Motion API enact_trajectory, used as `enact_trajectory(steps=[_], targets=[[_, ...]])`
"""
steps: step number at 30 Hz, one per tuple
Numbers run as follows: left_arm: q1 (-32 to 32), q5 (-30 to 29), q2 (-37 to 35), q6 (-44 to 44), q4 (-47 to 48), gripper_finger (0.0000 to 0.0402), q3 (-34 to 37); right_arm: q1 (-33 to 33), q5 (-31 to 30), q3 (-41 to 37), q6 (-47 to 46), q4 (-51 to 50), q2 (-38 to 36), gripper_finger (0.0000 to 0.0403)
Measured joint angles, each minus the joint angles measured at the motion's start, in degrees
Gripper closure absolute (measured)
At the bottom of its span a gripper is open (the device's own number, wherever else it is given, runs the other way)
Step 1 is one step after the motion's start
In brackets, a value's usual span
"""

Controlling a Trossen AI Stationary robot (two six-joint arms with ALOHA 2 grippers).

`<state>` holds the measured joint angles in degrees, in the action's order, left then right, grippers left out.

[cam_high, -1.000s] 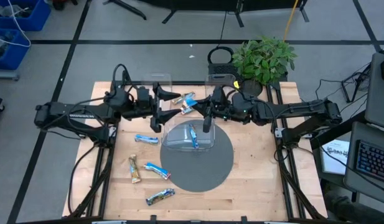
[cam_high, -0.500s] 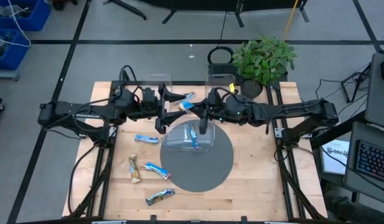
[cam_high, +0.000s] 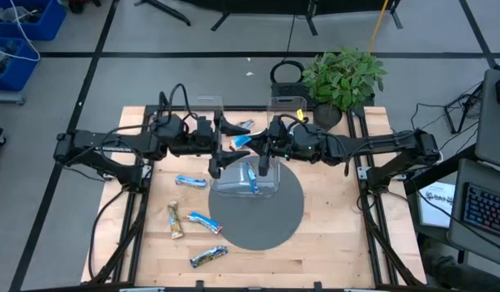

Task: Pick and place Granola Bars by type
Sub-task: Put the yellow granola bar into the top left transparent bin

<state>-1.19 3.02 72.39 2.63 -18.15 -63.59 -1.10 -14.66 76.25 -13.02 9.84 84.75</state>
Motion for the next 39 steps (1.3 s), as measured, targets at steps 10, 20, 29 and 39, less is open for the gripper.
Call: enact_trajectory(steps=[10,20,29,39], targets=[[0.6,3.5,-0.4,-0.9,4.8,0.0105,0.0,0.0,0.0,0.0,0.2,-1.2,-0.5,0.0403],[-0.3,1.1,-5.6,-8.8,11.7,0.0105,0.1,-0.1,-0.2,0.0,0.0,-1.8,-2.0,0.0403],[-0.3,-2.6,-7.5,-19.4,14.0,0.0105,0.1,-0.1,-0.1,0.0,-1.3,-1.5,-2.1,0.0403],[0.4,-2.4,-11.8,-30.1,29.6,0.0105,0.1,-0.2,0.0,0.0,-4.1,-0.9,-2.7,0.0402]])
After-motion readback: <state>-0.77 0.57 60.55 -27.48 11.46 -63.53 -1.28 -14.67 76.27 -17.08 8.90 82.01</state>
